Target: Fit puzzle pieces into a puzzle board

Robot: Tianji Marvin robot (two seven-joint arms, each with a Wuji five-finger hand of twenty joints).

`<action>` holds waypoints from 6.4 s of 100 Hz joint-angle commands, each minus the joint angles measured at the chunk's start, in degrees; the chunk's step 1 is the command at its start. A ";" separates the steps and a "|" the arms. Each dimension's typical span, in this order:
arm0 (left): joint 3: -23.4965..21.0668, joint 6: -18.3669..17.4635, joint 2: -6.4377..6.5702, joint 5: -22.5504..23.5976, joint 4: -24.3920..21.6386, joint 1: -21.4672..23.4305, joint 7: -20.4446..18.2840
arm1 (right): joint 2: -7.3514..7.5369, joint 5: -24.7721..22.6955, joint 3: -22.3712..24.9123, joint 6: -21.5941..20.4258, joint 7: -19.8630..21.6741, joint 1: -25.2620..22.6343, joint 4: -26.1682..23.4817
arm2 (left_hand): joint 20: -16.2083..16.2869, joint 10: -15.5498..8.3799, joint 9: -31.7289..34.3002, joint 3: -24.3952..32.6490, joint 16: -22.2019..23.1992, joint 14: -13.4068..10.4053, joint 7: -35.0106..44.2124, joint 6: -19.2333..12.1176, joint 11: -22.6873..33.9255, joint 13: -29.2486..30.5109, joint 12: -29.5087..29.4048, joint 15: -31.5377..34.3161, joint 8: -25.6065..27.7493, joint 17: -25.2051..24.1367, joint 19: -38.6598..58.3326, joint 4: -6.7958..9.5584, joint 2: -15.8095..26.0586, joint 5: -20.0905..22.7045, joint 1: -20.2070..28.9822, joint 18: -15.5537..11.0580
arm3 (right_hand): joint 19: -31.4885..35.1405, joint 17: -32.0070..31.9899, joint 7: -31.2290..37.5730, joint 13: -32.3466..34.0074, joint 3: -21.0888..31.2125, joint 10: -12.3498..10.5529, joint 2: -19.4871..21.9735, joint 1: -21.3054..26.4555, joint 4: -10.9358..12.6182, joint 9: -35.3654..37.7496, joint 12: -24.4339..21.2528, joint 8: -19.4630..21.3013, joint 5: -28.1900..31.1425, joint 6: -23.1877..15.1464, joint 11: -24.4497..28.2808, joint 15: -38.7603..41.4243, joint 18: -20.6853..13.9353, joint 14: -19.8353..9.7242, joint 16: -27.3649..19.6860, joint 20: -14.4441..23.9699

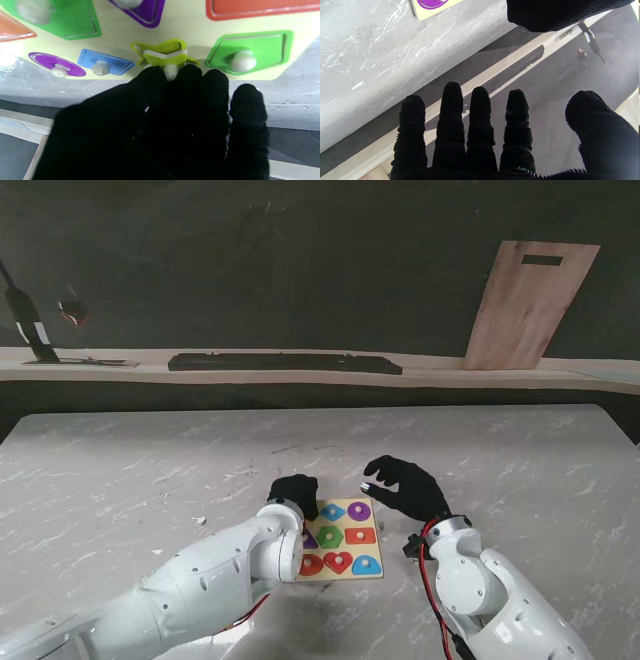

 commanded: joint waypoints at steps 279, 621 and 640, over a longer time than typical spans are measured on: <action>1.40 0.19 1.30 0.71 -3.22 0.25 -3.98 | -0.30 -0.62 0.83 -1.30 -0.71 -1.03 -0.64 | 4.71 6.90 -2.67 -22.97 -7.07 6.58 -27.65 5.41 -0.43 0.35 -15.86 -1.33 -2.50 -2.68 1.99 1.51 14.33 -1.77 -2.75 8.70 | 0.91 -0.56 0.77 1.17 -0.48 -0.32 1.36 0.12 1.19 1.50 0.38 0.49 0.35 -0.56 0.68 0.82 0.35 -0.09 0.54 0.55; -35.93 -34.55 11.09 -3.92 -23.55 23.46 -2.06 | 0.01 -0.98 1.33 -4.13 -0.14 -1.72 -0.93 | -16.22 1.06 -41.10 -59.71 -16.71 -1.91 -48.47 -5.98 -29.10 -40.13 -27.54 -43.46 -7.30 -35.09 -35.97 3.20 23.00 -15.48 -5.39 -3.17 | 0.86 -0.48 0.20 1.34 0.51 -0.67 -1.63 -1.71 1.04 1.07 0.06 0.36 -0.48 -1.33 -0.15 0.30 0.38 -0.38 0.43 0.53; -40.89 -37.69 11.90 -5.15 -27.34 29.13 -3.68 | 0.32 -0.41 1.96 -6.10 1.38 -2.21 -1.35 | -16.24 0.21 -41.21 -59.49 -16.85 -2.35 -49.25 -6.93 -29.74 -39.69 -27.42 -44.37 -7.24 -35.01 -37.17 3.32 21.13 -16.04 -4.87 -3.48 | 0.82 -0.48 -0.82 0.74 3.01 -1.37 -8.08 -3.41 0.19 -1.36 -0.43 0.26 -2.88 -2.72 -1.58 -1.02 0.33 -0.56 0.18 0.52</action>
